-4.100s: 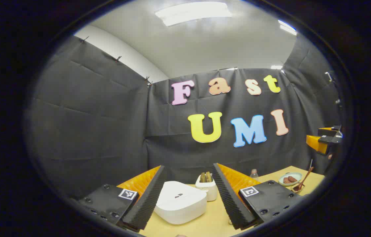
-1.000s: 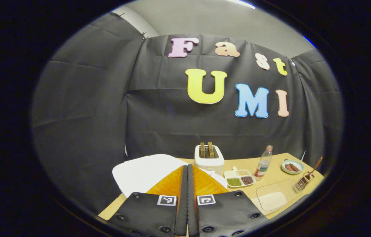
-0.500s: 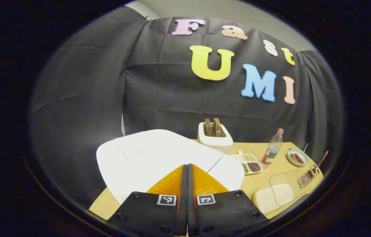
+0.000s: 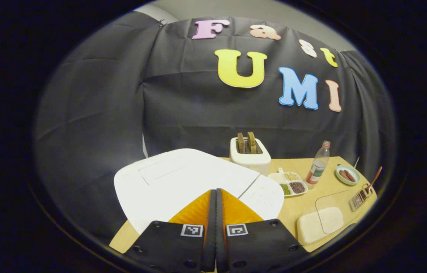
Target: Close the left gripper, press the button to open the rice cooker; take a wooden spoon from the chopstick holder with the right hand, scoop a spoonful of rice and pour it into the rice cooker, then put the wooden spoon back into the chopstick holder.
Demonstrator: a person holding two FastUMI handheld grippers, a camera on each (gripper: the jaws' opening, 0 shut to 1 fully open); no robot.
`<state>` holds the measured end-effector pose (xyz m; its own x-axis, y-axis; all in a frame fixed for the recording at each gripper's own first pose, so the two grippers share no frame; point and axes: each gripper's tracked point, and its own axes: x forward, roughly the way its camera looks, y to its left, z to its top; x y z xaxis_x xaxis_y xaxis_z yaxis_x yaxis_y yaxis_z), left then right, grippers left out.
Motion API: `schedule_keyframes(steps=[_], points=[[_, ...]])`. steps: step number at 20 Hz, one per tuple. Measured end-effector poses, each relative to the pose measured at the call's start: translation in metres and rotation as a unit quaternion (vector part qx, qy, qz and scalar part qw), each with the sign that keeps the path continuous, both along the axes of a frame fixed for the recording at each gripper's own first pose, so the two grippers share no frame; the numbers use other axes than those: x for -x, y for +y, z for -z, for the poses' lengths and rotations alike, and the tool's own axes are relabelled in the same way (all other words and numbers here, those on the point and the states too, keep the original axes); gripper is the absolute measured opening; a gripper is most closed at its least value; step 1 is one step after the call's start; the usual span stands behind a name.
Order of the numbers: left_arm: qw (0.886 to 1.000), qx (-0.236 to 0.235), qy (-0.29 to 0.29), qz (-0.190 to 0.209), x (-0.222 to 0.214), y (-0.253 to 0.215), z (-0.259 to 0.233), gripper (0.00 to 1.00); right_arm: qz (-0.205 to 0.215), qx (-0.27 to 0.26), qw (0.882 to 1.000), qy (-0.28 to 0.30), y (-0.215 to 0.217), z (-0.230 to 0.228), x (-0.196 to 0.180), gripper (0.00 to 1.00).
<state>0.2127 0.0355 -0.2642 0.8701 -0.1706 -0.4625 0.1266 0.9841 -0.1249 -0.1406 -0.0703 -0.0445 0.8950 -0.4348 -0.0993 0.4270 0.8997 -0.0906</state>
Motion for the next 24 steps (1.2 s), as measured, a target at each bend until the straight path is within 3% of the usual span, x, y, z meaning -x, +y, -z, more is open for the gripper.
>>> schedule_keyframes(steps=[7,10,18,19,20,23,24], points=[[0.995,-0.015,-0.087,-0.051,-0.005,0.034,-0.094,0.08,-0.026,-0.031,0.999,-0.003,-0.005,0.005,-0.019,0.96],[0.991,0.005,-0.12,-0.059,0.007,0.032,-0.134,0.08,-0.032,-0.044,0.998,-0.002,-0.014,0.01,-0.028,0.96],[0.977,0.034,-0.205,-0.055,0.084,-0.001,-0.227,0.09,-0.07,-0.054,0.996,0.013,-0.027,0.025,-0.062,0.96],[0.976,0.033,-0.209,-0.047,0.095,-0.007,-0.233,0.13,-0.077,-0.057,0.995,0.014,-0.028,0.026,-0.066,0.96],[0.975,0.031,-0.216,-0.046,0.103,-0.012,-0.24,0.25,-0.083,-0.06,0.995,0.016,-0.029,0.028,-0.073,0.96],[0.97,0.022,-0.239,-0.048,0.128,-0.02,-0.258,0.99,-0.096,-0.059,0.993,0.02,-0.035,0.034,-0.093,0.96],[0.969,0.016,-0.242,-0.049,0.136,-0.023,-0.258,0.98,-0.102,-0.061,0.993,0.021,-0.036,0.035,-0.101,0.96]])
